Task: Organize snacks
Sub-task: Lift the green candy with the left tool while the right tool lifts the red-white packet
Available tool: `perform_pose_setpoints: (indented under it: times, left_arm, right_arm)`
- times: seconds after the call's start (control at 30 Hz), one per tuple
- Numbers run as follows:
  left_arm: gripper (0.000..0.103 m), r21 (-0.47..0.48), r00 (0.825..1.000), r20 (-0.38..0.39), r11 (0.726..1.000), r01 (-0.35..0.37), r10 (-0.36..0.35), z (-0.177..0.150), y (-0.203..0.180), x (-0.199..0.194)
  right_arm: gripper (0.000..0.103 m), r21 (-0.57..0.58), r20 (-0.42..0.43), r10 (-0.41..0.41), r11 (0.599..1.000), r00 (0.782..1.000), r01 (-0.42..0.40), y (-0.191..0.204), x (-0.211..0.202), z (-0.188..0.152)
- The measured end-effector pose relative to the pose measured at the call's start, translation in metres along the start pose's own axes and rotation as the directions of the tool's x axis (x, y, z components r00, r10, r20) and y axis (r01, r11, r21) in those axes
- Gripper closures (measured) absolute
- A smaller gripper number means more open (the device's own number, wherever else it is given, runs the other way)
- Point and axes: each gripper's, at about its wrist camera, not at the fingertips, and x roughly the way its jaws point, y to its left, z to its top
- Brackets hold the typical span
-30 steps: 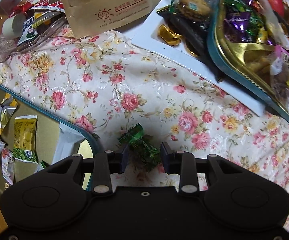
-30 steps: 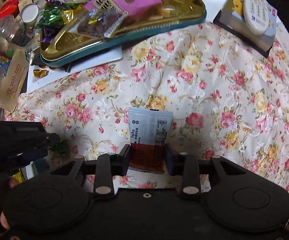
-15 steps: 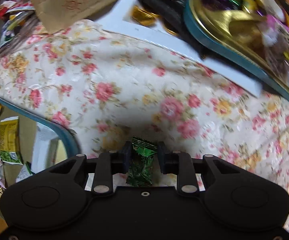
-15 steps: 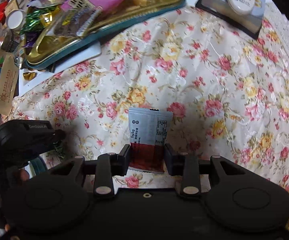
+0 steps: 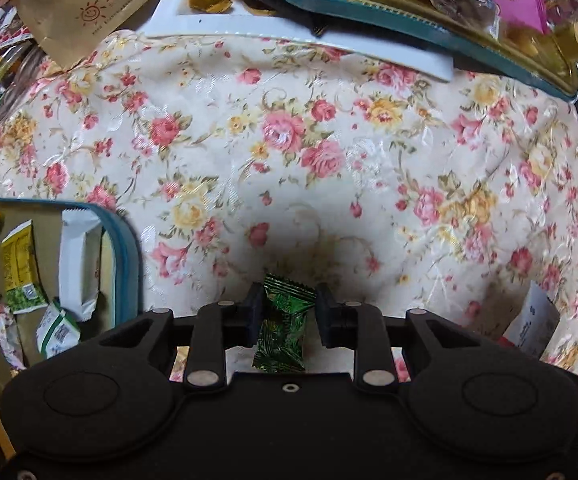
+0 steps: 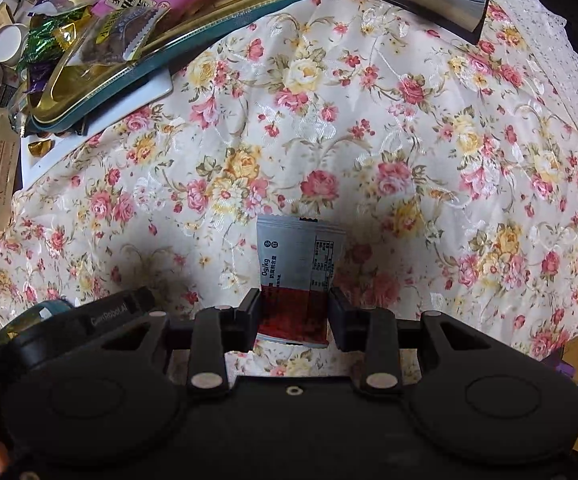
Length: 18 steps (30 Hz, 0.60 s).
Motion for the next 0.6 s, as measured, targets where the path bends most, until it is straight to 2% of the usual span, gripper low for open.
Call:
perform_pose_setpoints:
  times: [0.17, 0.27, 0.5, 0.6]
  left_arm:
    - [0.068, 0.018, 0.999, -0.019, 0.999, 0.039, -0.038, -0.029, 0.004, 0.000]
    - [0.068, 0.008, 0.998, -0.002, 0.998, 0.067, -0.067, -0.044, 0.009, -0.003]
    - [0.067, -0.008, 0.996, 0.029, 0.996, 0.085, -0.084, -0.078, 0.022, -0.004]
    - [0.067, -0.042, 0.994, 0.053, 0.994, 0.100, -0.098, -0.091, 0.033, -0.005]
  right_arm:
    - [0.066, -0.003, 0.005, -0.014, 1.000, 1.000, 0.014, 0.001, -0.001, -0.017]
    - [0.066, 0.001, 0.016, -0.005, 1.000, 1.000, 0.005, -0.002, -0.007, -0.027]
    - [0.066, 0.024, 0.043, 0.020, 1.000, 0.999, -0.021, -0.015, -0.022, -0.052]
    - [0.066, 0.031, 0.050, 0.025, 0.999, 0.998, -0.026, -0.022, -0.026, -0.062]
